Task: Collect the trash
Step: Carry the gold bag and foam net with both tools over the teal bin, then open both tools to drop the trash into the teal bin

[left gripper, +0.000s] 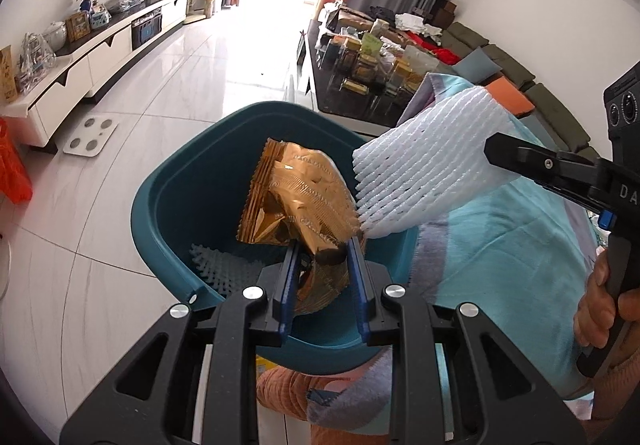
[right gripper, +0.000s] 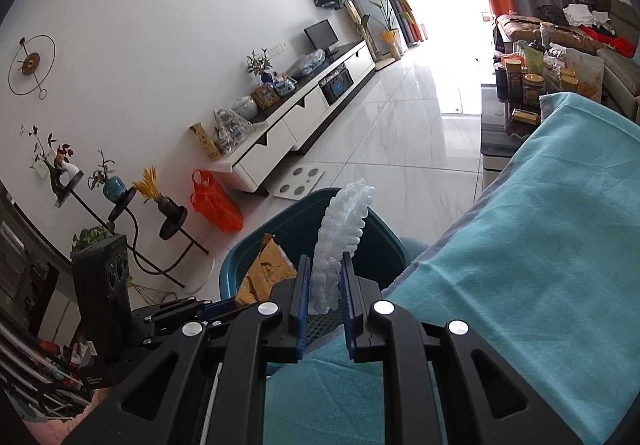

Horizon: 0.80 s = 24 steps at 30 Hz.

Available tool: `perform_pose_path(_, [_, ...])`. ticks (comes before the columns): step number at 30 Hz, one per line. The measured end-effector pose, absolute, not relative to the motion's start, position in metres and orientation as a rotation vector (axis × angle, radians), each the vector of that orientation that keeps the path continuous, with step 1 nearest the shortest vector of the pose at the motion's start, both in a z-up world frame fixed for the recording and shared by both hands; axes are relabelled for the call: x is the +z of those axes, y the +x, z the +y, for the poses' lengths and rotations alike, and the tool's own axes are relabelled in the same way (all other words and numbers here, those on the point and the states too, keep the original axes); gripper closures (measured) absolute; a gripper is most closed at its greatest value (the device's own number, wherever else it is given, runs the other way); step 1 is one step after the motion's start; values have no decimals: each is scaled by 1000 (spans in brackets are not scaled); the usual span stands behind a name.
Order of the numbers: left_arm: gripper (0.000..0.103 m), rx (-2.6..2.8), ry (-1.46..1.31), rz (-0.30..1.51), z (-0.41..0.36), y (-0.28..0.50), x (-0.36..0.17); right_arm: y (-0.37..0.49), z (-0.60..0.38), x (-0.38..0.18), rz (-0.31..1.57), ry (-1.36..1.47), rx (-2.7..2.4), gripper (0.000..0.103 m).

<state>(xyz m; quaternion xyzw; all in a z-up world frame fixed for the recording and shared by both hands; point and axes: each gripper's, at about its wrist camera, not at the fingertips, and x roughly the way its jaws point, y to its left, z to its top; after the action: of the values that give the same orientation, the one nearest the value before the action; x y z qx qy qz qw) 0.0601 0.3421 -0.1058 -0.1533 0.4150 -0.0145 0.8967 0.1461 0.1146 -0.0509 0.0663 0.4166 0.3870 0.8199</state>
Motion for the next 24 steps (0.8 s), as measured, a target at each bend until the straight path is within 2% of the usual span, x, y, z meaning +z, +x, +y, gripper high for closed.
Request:
perform_pose_path(12, [70, 10, -365, 849, 342, 74, -114, 147, 120, -60, 926, 133, 833, 82])
perform_pose_path(15, [67, 10, -372, 825, 341, 72, -109, 147, 117, -60, 923, 139, 834, 81])
perform_pose_path(17, [66, 10, -366, 811, 339, 71, -105, 148, 114, -59, 918, 147, 835, 76])
perform_pose_path(24, [57, -26, -327, 751, 323, 59, -85, 143, 103, -53, 899, 159, 840, 76])
